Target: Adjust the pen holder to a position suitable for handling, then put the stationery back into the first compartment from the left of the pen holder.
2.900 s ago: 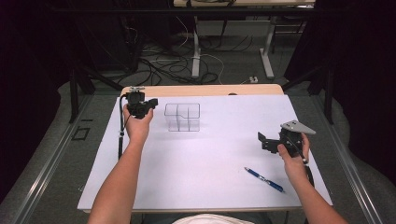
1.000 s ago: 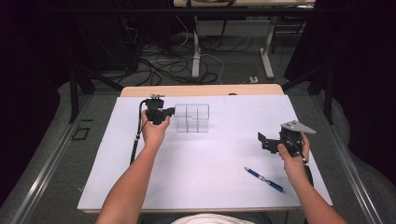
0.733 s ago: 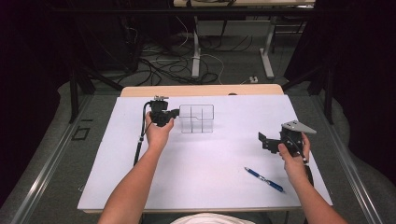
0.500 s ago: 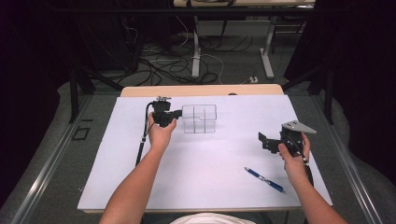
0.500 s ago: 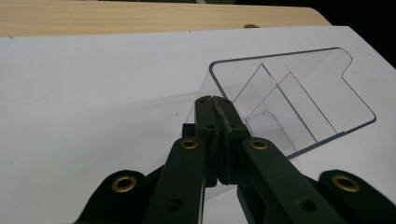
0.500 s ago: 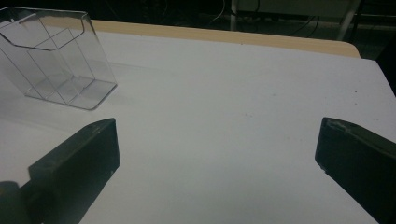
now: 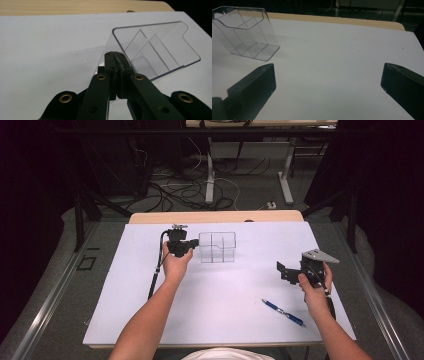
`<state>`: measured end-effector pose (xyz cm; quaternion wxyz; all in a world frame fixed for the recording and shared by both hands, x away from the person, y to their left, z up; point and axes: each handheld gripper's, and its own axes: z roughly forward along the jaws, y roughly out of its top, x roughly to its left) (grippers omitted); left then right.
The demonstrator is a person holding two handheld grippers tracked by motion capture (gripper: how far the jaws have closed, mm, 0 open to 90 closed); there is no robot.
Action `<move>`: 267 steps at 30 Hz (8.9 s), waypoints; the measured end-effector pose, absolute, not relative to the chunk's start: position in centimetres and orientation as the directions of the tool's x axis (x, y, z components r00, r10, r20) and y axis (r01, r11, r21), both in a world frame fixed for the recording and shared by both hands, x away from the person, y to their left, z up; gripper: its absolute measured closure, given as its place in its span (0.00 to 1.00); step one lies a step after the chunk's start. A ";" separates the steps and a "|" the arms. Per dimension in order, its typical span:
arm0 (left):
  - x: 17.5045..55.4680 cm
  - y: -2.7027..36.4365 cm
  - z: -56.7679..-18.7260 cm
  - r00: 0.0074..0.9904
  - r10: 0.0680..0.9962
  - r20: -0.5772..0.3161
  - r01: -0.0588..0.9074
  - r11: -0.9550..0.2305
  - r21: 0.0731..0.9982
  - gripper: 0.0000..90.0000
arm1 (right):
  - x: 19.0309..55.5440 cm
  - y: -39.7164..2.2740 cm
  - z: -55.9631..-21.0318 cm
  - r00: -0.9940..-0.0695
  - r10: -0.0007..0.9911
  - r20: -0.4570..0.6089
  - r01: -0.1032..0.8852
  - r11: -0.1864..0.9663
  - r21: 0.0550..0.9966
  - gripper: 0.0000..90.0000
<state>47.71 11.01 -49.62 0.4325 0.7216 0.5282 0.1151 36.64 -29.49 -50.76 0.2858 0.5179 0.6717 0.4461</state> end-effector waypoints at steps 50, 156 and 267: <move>41.7 15.3 -44.9 0.448 0.892 -0.057 0.411 -0.149 0.899 0.42 | 36.6 -28.9 -49.2 -0.324 0.944 0.056 0.396 0.082 0.914 0.00; 34.8 22.8 -49.0 0.447 0.886 -0.126 0.450 -0.101 0.887 0.00 | 35.4 -24.2 -49.5 -0.694 0.720 -0.024 0.608 0.604 0.516 0.45; 35.0 22.9 -49.4 0.449 0.884 -0.132 0.462 -0.104 0.881 0.00 | 35.6 -23.5 -50.0 -0.717 0.686 0.126 0.672 0.632 0.385 0.89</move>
